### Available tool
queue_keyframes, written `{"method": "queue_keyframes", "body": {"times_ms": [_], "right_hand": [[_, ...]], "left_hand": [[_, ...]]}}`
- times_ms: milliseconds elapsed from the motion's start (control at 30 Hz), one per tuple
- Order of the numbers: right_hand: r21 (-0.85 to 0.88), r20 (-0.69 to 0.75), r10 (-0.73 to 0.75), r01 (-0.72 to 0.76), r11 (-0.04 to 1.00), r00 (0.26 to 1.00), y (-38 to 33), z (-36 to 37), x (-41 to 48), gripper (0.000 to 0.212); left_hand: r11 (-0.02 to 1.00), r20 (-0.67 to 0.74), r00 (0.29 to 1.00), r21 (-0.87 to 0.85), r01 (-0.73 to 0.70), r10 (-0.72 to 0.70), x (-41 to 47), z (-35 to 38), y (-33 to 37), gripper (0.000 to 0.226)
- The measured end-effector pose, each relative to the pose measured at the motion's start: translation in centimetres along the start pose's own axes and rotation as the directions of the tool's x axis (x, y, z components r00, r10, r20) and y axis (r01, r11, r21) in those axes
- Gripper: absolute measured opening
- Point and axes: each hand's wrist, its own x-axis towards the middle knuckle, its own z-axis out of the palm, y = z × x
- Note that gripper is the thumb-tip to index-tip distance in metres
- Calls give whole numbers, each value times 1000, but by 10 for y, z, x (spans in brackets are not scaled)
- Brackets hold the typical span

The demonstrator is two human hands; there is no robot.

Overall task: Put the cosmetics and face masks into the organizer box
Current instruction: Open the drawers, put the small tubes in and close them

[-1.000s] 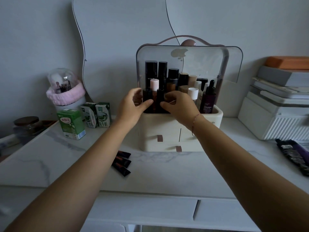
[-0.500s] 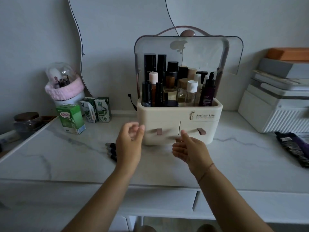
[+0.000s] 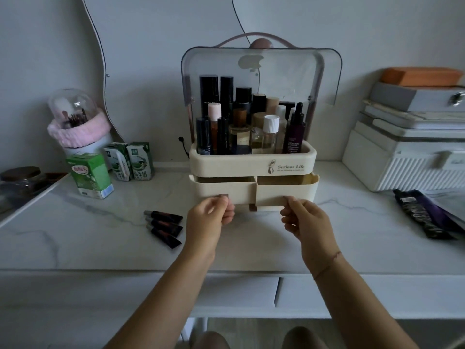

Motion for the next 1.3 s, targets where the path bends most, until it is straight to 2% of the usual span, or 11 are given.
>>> {"method": "queue_keyframes", "body": {"times_ms": [267, 433, 567, 733, 800, 867, 1000, 1033, 1133, 1200, 1300], "right_hand": [[-43, 41, -80, 82, 996, 996, 1, -27, -49, 29], [-51, 34, -89, 91, 995, 995, 7, -34, -59, 29], [-53, 35, -72, 74, 996, 997, 14, -35, -61, 34], [46, 48, -60, 57, 997, 997, 19, -35, -75, 46], [-55, 101, -91, 97, 994, 991, 24, -28, -83, 44], [-190, 194, -174, 211, 959, 966, 31, -12, -90, 32], [-437, 384, -347, 499, 749, 856, 46, 23, -93, 12], [-465, 409, -374, 542, 700, 833, 50, 28, -93, 13], [-523, 433, -427, 607, 598, 794, 59, 38, -88, 11], [-541, 429, -448, 620, 568, 785, 62, 40, -85, 10], [-575, 444, -455, 635, 515, 772, 63, 46, -83, 10]], "left_hand": [[990, 39, 990, 31, -140, 138, -58, -16, -10, 18], [984, 63, 983, 46, -174, 171, -74, -22, -14, 32], [979, 77, 979, 71, -192, 186, -76, -24, -14, 31], [930, 44, 963, 254, -267, 265, -76, -63, -11, 31], [823, 52, 937, 463, -329, 345, -57, -96, -2, 31], [632, 199, 903, 656, -412, 381, -25, -126, 10, 44], [302, 442, 896, 848, -435, 51, 38, -150, 17, 106], [287, 477, 878, 847, -448, -34, 49, -150, 17, 111], [394, 565, 810, 788, -473, -158, 67, -150, 16, 101], [339, 582, 806, 783, -521, -107, 69, -150, 13, 83], [245, 559, 825, 791, -560, 81, 62, -151, 4, 59]]}}
